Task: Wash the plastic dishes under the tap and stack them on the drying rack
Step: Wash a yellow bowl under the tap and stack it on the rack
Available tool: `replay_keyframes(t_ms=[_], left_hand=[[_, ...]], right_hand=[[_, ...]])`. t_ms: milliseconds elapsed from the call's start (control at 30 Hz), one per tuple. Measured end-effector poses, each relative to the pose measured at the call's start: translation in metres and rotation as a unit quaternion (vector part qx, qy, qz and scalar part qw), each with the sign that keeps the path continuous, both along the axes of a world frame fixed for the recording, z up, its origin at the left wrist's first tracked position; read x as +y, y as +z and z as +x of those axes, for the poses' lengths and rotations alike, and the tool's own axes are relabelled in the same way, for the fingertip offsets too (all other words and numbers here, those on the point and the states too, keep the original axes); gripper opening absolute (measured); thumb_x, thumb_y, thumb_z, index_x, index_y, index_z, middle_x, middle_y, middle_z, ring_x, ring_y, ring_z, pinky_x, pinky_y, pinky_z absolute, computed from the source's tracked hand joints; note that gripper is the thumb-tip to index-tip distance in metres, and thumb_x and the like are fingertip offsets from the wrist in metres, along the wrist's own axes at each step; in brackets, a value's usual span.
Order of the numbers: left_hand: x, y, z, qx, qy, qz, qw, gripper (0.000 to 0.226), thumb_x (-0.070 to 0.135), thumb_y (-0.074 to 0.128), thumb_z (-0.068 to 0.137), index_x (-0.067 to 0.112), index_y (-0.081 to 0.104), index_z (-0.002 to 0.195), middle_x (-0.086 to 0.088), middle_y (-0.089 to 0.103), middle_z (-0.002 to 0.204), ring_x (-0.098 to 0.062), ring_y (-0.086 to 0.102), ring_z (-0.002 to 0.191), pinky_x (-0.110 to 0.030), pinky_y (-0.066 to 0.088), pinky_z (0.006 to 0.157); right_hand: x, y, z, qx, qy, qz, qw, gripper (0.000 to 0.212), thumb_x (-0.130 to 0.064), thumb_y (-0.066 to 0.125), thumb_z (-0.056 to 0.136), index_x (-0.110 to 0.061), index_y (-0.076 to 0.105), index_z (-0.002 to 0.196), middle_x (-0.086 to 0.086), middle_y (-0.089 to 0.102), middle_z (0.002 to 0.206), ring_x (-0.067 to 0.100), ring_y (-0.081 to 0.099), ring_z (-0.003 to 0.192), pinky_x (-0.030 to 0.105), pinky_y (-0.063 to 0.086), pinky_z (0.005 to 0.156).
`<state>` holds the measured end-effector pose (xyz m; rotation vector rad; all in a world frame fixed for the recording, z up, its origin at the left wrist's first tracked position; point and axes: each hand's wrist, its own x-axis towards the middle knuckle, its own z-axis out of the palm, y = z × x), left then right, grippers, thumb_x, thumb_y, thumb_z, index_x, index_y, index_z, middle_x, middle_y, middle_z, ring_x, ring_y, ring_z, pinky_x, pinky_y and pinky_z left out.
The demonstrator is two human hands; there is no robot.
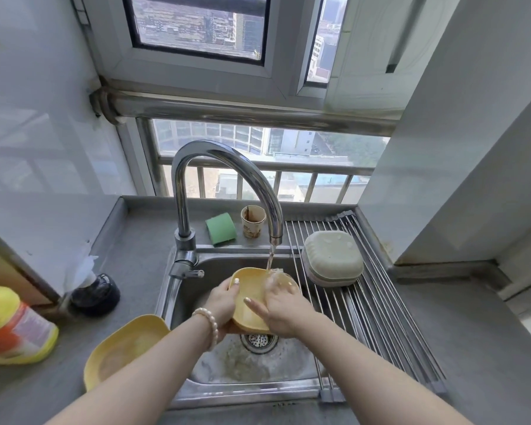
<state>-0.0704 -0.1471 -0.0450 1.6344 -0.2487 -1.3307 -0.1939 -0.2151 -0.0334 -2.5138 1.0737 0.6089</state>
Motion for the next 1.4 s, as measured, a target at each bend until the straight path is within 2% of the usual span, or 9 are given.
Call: replay_keyframes(t_ms=[100, 267, 600, 767, 867, 967, 1200, 1300, 1400], left_hand=[[-0.001, -0.002, -0.003, 0.074, 0.013, -0.028, 0.997, 0.034, 0.041, 0.034, 0.101, 0.027, 0.051, 0.127, -0.008, 0.064, 0.114, -0.031, 0.066, 0.087, -0.045, 0.057, 0.058], [0.002, -0.010, -0.004, 0.185, 0.023, -0.075, 0.980, 0.049, 0.052, 0.036, 0.096, 0.016, 0.057, 0.121, -0.009, 0.066, 0.111, -0.025, 0.061, 0.100, -0.041, 0.052, 0.077], [-0.009, -0.002, 0.023, -0.113, 0.038, -0.060, 0.991, 0.035, 0.030, 0.049, 0.097, 0.007, 0.061, 0.122, 0.000, 0.068, 0.090, -0.021, 0.064, 0.081, -0.035, 0.054, 0.072], [-0.012, 0.003, 0.040, -0.198, -0.046, 0.001, 0.979, 0.030, 0.026, 0.053, 0.096, 0.010, 0.062, 0.120, 0.001, 0.064, 0.087, -0.014, 0.060, 0.070, -0.025, 0.049, 0.051], [-0.008, 0.008, 0.041, -0.114, -0.055, 0.035, 0.991, 0.029, 0.009, 0.056, 0.094, 0.014, 0.058, 0.122, -0.006, 0.063, 0.092, -0.026, 0.065, 0.073, -0.037, 0.057, 0.049], [-0.002, 0.008, 0.028, 0.014, 0.026, 0.013, 0.999, 0.045, -0.008, 0.058, 0.085, 0.011, 0.051, 0.126, -0.016, 0.060, 0.100, -0.033, 0.064, 0.080, -0.038, 0.058, 0.053], [0.011, -0.011, -0.028, 0.125, 0.252, -0.051, 0.958, 0.030, -0.009, 0.057, 0.083, 0.002, 0.054, 0.111, -0.024, 0.063, 0.101, -0.038, 0.063, 0.084, -0.041, 0.054, 0.063], [0.008, -0.016, -0.023, 0.068, 0.269, -0.042, 0.960, 0.014, 0.008, 0.052, 0.094, 0.010, 0.051, 0.107, -0.019, 0.061, 0.101, -0.037, 0.062, 0.090, -0.050, 0.054, 0.076], [0.012, -0.010, -0.011, -0.021, 0.203, -0.034, 0.978, 0.016, 0.026, 0.039, 0.101, 0.018, 0.042, 0.114, -0.012, 0.059, 0.097, -0.034, 0.063, 0.082, -0.049, 0.056, 0.064]], right_hand=[[0.002, 0.000, 0.022, -0.039, -0.050, 0.059, 0.996, 0.086, -0.069, 0.007, 0.091, -0.010, -0.010, 0.151, 0.015, -0.014, 0.157, 0.033, -0.011, 0.145, 0.044, -0.008, 0.118], [0.011, -0.006, 0.036, -0.150, 0.008, 0.120, 0.981, 0.071, -0.057, 0.015, 0.098, -0.016, -0.003, 0.153, 0.009, -0.002, 0.160, 0.022, -0.002, 0.148, 0.042, 0.000, 0.120], [0.021, 0.003, -0.014, -0.173, 0.114, 0.047, 0.977, 0.048, -0.018, 0.051, 0.096, -0.027, 0.042, 0.143, 0.003, 0.031, 0.154, 0.019, 0.029, 0.141, 0.035, 0.026, 0.115], [-0.001, -0.022, -0.038, -0.210, 0.209, -0.174, 0.939, 0.022, -0.042, 0.078, 0.064, -0.031, 0.076, 0.084, -0.013, 0.073, 0.094, 0.014, 0.069, 0.097, 0.054, 0.051, 0.089], [-0.003, -0.023, -0.041, -0.164, 0.173, -0.199, 0.951, 0.039, -0.058, 0.081, 0.056, -0.030, 0.076, 0.082, -0.015, 0.072, 0.086, 0.019, 0.070, 0.095, 0.055, 0.053, 0.082], [0.002, -0.026, -0.035, -0.237, 0.188, -0.241, 0.922, 0.029, -0.034, 0.093, 0.046, -0.024, 0.068, 0.058, -0.010, 0.063, 0.057, 0.013, 0.067, 0.062, 0.047, 0.057, 0.080], [0.033, -0.039, -0.007, -0.397, 0.108, -0.199, 0.889, 0.024, -0.003, 0.080, 0.048, -0.017, 0.062, 0.056, -0.004, 0.055, 0.049, 0.017, 0.051, 0.045, 0.022, 0.044, 0.049], [0.037, -0.041, -0.013, -0.433, 0.083, -0.122, 0.889, 0.007, -0.024, 0.068, 0.075, -0.020, 0.073, 0.074, -0.006, 0.068, 0.065, 0.014, 0.061, 0.057, 0.021, 0.049, 0.060], [0.028, -0.022, -0.021, -0.330, 0.096, -0.032, 0.938, 0.066, -0.067, 0.028, 0.091, -0.019, 0.074, 0.089, -0.004, 0.072, 0.083, 0.016, 0.064, 0.079, 0.030, 0.046, 0.086]])
